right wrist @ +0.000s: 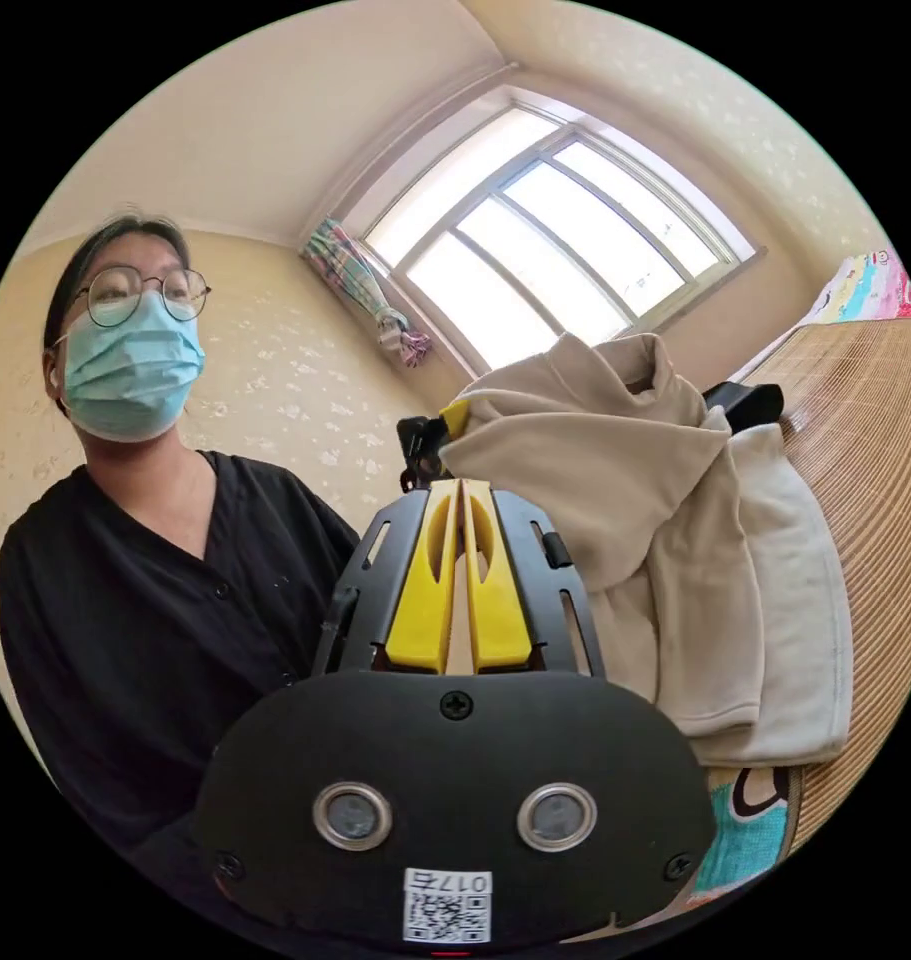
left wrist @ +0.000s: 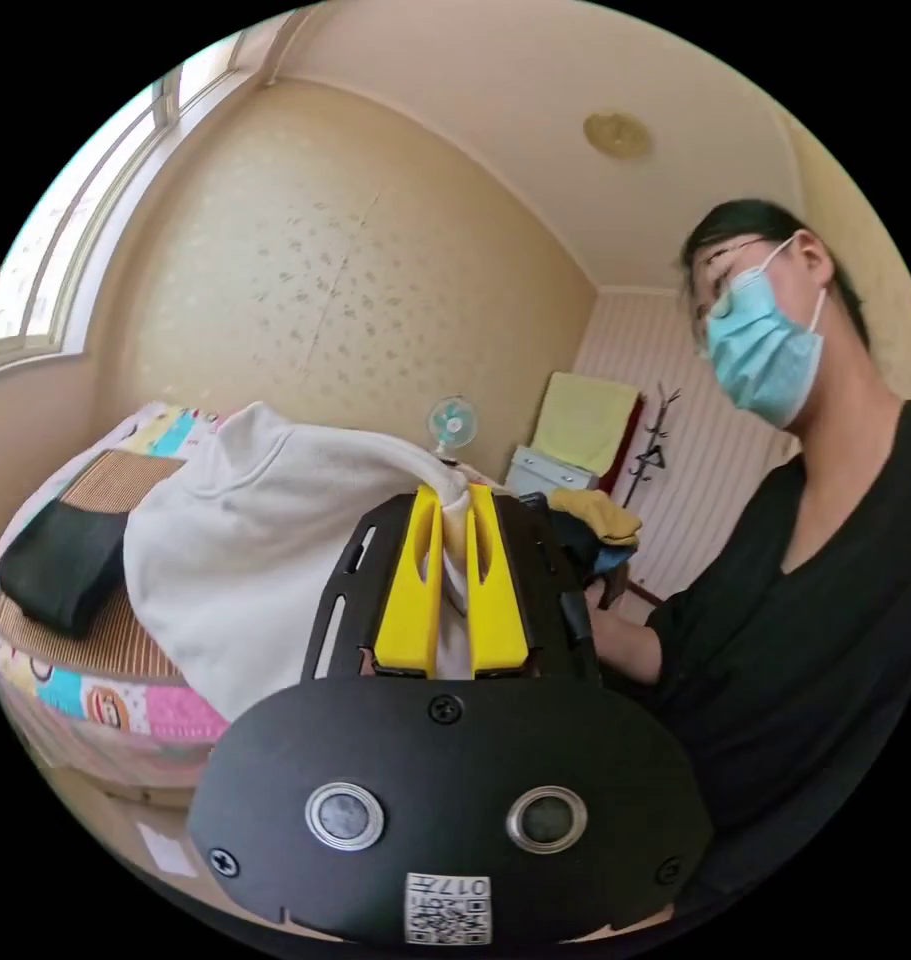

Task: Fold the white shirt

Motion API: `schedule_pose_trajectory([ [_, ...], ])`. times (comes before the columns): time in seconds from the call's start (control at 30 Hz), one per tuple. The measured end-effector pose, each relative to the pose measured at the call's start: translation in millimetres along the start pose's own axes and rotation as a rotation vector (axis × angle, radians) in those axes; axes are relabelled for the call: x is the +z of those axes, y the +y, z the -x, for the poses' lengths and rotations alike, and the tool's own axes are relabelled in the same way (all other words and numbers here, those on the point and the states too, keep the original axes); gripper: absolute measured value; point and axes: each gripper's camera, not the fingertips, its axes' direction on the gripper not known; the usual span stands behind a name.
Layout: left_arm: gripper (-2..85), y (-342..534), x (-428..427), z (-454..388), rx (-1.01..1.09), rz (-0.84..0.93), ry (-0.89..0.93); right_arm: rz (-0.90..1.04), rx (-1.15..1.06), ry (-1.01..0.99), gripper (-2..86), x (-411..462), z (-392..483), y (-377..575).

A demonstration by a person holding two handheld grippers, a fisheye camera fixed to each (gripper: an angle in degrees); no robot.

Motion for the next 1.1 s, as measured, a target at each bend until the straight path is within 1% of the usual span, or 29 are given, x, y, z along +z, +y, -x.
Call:
schedule_pose_trajectory([
  [0.07, 4.0, -10.9, -41.1, 5.5, 0.124, -0.142, 0.261, -0.019, -0.017, 0.102, 0.7, -30.9, 17.5, -4.4],
  [0.1, 4.0, -11.5, -49.1, 7.4, 0.155, -0.179, 0.332, -0.021, -0.025, 0.125, 0.7, -37.5, 22.0, -5.2],
  [0.17, 4.0, -7.8, -66.4, 24.0, 0.235, -0.325, 0.631, -0.035, -0.046, 0.199, 0.7, -61.5, 36.3, -7.0],
  [0.2, 4.0, -5.4, -67.2, 31.1, 0.238, -0.369, 0.699, -0.040, -0.048, 0.212, 0.8, -67.0, 38.4, -7.1],
  [0.27, 4.0, 4.4, -58.2, 62.4, 0.191, -0.511, 0.925, -0.058, -0.034, 0.257, 0.9, -85.4, 40.7, -6.2],
  [0.3, 4.0, 6.4, -54.6, 69.6, 0.175, -0.534, 0.964, -0.060, -0.025, 0.266, 1.0, -88.9, 40.0, -5.9],
  [0.37, 3.9, 16.6, -35.1, 89.6, 0.124, -0.619, 1.121, -0.057, 0.002, 0.276, 1.5, -98.5, 38.1, -5.6],
  [0.4, 3.9, 20.0, -26.6, 92.5, 0.100, -0.639, 1.167, -0.055, 0.004, 0.275, 1.6, -100.0, 38.1, -5.7],
  [0.43, 3.9, 24.9, -4.7, 95.0, 0.037, -0.651, 1.270, -0.045, 0.017, 0.283, 2.1, -102.2, 38.0, -6.7],
  [0.47, 3.9, 26.9, 17.5, 91.2, -0.001, -0.626, 1.374, -0.026, 0.027, 0.303, 2.6, -103.8, 38.5, -8.4],
  [0.6, 3.8, 28.2, 61.1, 57.1, -0.013, -0.518, 1.549, 0.039, 0.041, 0.365, 5.0, -108.5, 34.9, -11.1],
  [0.63, 3.8, 27.9, 73.9, 43.1, -0.010, -0.479, 1.625, 0.072, 0.053, 0.378, 6.3, -107.9, 27.7, -9.6],
  [0.67, 3.8, 28.1, 84.9, 29.4, -0.007, -0.448, 1.698, 0.129, 0.081, 0.387, 9.0, -104.9, 15.9, -6.8],
  [0.7, 3.8, 28.2, 89.2, 23.2, -0.007, -0.434, 1.727, 0.160, 0.101, 0.393, 10.4, -102.9, 9.0, -4.9],
  [0.73, 3.8, 29.2, 94.9, 13.2, -0.008, -0.419, 1.770, 0.205, 0.138, 0.405, 15.6, -98.4, -4.4, 1.1],
  [0.77, 3.8, 32.1, 99.4, 5.4, -0.020, -0.419, 1.805, 0.199, 0.168, 0.415, 19.9, -96.5, -14.5, 8.1],
  [0.8, 3.8, 34.0, 102.1, 2.0, -0.030, -0.421, 1.824, 0.177, 0.170, 0.412, 21.7, -96.3, -17.2, 11.6],
  [0.87, 3.8, 43.0, 115.2, -8.7, -0.084, -0.422, 1.916, 0.071, 0.150, 0.351, 24.5, -98.8, -22.1, 18.8],
  [0.93, 3.8, 49.4, 120.4, -10.5, -0.115, -0.430, 1.950, 0.012, 0.131, 0.313, 24.4, -103.5, -20.6, 16.2],
  [1.0, 3.8, 53.6, 120.9, -8.8, -0.128, -0.449, 1.967, -0.041, 0.087, 0.196, 23.0, -115.3, -20.2, 13.2],
  [1.03, 3.9, 55.2, 119.9, -7.8, -0.126, -0.468, 1.987, -0.076, 0.059, 0.080, 21.8, -126.1, -23.3, 12.6],
  [1.07, 3.9, 55.8, 118.9, -7.7, -0.118, -0.484, 2.013, -0.103, 0.061, 0.006, 21.6, -136.8, -29.1, 12.7],
  [1.1, 3.9, 55.9, 118.4, -7.9, -0.112, -0.489, 2.022, -0.105, 0.062, -0.013, 21.9, -140.7, -31.7, 12.8],
])
